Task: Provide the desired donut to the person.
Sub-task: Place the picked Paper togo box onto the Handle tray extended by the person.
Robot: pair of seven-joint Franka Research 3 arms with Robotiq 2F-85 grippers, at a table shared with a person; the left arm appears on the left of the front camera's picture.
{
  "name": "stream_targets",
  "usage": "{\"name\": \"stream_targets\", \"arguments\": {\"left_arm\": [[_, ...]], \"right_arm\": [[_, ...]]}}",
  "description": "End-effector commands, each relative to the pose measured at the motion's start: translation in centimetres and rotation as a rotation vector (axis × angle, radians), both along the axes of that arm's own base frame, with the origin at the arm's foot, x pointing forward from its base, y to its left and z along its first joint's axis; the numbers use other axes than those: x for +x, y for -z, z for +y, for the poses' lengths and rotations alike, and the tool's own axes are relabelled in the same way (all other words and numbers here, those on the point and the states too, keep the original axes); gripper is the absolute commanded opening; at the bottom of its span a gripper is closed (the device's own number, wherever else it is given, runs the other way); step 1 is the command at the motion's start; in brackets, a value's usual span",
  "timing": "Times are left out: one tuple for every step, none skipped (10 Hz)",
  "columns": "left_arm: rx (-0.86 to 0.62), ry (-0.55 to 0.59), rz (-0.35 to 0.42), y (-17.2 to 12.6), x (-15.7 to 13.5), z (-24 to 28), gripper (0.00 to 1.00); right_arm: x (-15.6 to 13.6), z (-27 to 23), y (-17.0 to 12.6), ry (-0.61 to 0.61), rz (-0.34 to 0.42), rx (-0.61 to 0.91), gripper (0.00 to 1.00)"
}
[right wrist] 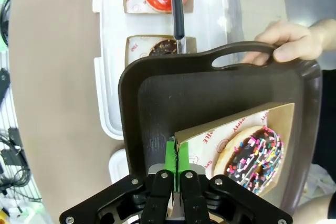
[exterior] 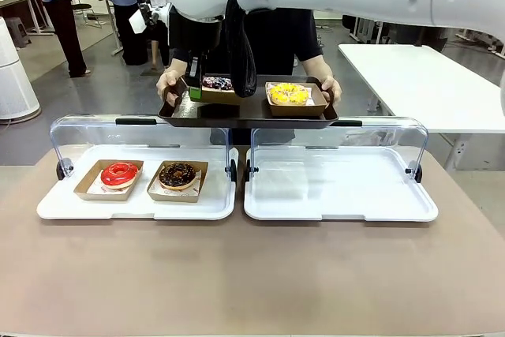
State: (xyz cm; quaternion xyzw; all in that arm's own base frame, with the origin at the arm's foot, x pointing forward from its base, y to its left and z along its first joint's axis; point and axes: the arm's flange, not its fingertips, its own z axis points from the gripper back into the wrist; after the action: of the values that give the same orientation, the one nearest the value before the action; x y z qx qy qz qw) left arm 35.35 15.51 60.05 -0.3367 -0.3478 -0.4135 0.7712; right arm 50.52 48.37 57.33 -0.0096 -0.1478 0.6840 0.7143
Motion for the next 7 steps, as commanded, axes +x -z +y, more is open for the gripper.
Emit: {"name": "stream_targets", "arguments": {"left_arm": [[0.002,0.009,-0.005,0.02,-0.16,0.22,1.0],[0.002,0.009,-0.005,0.02,-0.16,0.22,1.0],[0.002,0.009,-0.005,0.02,-0.16,0.22,1.0],[0.002,0.009,-0.005,0.02,-0.16,0.22,1.0],[0.002,0.009,-0.005,0.02,-0.16,0.22,1.0],[0.002,0.009,-0.005,0.02,-0.16,0.22,1.0],[0.002,0.009,-0.005,0.02,-0.16,0.22,1.0]], "right_arm": [[1.12,0.97,-0.54,0.003,0.036,-0.011,0.01],[1.33,0.97,-0.42,0.0,0.036,-0.014,0.01],[1.35,0.94,-0.44,-0.013,0.04,-0.011,0.01],[1.3,1.02,-0.43,-0.021,0.045,-0.012,0.09],[1.2,1.07,-0.39,-0.026,0.053,-0.011,0.47],[1.23,1.08,-0.36,-0.026,0.054,-0.009,0.69],[1.26,1.09,-0.46,-0.024,0.052,-0.003,1.0]]}}
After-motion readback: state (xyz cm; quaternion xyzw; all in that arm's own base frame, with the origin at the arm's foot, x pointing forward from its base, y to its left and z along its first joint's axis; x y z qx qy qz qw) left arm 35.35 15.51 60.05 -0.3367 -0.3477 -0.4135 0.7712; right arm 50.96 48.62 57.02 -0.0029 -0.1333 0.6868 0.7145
